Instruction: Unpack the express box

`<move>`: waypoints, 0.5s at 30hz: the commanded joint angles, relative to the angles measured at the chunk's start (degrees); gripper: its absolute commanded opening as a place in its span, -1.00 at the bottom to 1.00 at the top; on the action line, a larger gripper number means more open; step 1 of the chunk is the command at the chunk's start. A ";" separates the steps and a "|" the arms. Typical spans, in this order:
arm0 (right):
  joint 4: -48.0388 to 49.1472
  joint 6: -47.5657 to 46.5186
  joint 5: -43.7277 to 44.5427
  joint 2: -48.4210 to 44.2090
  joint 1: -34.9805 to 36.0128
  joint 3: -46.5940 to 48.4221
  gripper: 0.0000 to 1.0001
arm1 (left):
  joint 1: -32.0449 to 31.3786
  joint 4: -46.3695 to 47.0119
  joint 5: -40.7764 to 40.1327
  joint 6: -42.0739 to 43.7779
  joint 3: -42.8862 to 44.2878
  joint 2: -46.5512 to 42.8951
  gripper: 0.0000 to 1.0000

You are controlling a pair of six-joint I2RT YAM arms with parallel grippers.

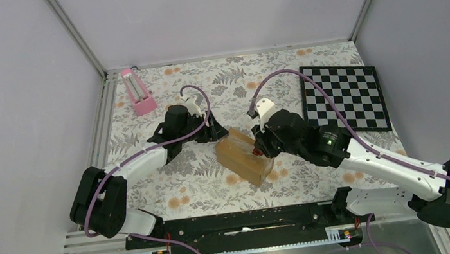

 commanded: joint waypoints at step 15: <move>-5.65 5.51 -1.67 0.53 0.26 -2.01 -1.00 | 4.20 -16.04 -14.32 4.79 13.51 4.63 0.44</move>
